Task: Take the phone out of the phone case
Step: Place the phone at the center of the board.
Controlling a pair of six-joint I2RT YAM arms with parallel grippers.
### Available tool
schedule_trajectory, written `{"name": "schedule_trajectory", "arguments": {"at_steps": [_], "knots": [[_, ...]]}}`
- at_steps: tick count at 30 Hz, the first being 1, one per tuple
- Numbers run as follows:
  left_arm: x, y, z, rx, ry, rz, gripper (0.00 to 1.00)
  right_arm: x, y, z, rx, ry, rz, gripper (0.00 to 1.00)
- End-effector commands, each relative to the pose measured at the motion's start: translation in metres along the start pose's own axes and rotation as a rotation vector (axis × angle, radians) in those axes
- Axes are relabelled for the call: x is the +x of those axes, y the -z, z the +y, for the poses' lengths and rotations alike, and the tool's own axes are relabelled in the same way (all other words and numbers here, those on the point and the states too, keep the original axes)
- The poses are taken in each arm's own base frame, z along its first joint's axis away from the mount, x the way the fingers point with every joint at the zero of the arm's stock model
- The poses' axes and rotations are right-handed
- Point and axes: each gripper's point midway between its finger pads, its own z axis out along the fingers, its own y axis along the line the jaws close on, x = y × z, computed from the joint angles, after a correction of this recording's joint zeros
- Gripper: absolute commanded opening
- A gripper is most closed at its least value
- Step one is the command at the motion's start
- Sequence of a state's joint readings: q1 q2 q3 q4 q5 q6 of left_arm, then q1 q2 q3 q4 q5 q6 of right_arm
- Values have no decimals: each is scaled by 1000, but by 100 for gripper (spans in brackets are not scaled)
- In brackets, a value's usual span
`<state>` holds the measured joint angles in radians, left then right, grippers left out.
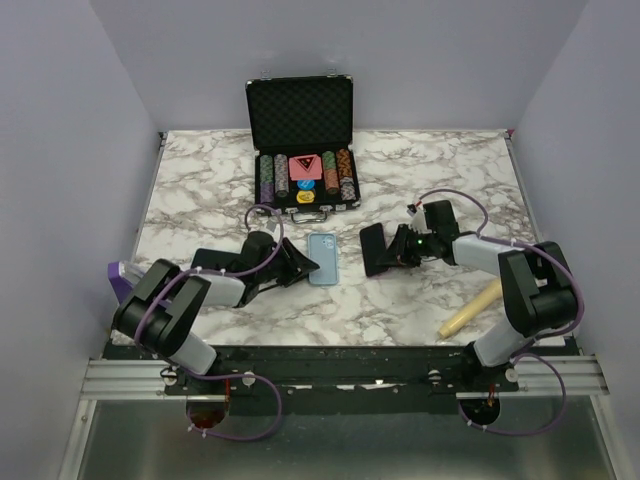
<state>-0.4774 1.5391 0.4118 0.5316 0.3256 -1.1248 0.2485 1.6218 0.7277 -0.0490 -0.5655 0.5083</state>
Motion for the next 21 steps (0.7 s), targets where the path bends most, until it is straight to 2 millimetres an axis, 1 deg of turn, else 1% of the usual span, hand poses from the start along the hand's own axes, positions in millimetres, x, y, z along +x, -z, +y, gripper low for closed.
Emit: {"name": "schedule_trajectory", "arguments": {"at_steps": [1, 2, 4, 7, 10, 11, 12, 13, 14, 15, 16, 18, 20, 21], "knots": [[-1, 9, 5, -26, -18, -19, 58, -3, 1, -31, 146, -22, -49, 25], [-2, 10, 5, -35, -31, -21, 59, -5, 1, -31, 147, -24, -50, 26], [-4, 17, 13, -91, -59, -35, 62, -2, -1, -32, 146, -23, -34, 27], [-18, 34, 16, -162, -125, -107, 70, 1, -3, -34, 143, -26, -16, 29], [-32, 54, 16, -245, -193, -160, 72, 3, -4, -38, 158, -27, -8, 32], [-34, 61, 16, -268, -210, -169, 72, 2, -4, -39, 166, -25, -12, 36], [-39, 69, 12, -281, -221, -189, 72, 2, -2, -40, 175, -23, -13, 42], [-39, 76, 11, -293, -224, -190, 72, 2, -1, -41, 186, -22, -17, 49], [-47, 84, 8, -315, -226, -230, 72, 0, 0, -43, 200, -20, -26, 55], [-48, 91, 9, -342, -223, -242, 72, -1, 1, -44, 212, -21, -29, 59], [-51, 97, 6, -346, -220, -256, 73, -2, 2, -45, 222, -18, -34, 64], [-55, 107, 1, -358, -197, -279, 73, -5, 5, -47, 239, -4, -40, 68], [-58, 118, 3, -396, -165, -299, 73, -9, 10, -46, 256, 3, -55, 72], [-61, 124, 3, -411, -152, -314, 76, -12, 13, -46, 271, 11, -68, 76]]}}
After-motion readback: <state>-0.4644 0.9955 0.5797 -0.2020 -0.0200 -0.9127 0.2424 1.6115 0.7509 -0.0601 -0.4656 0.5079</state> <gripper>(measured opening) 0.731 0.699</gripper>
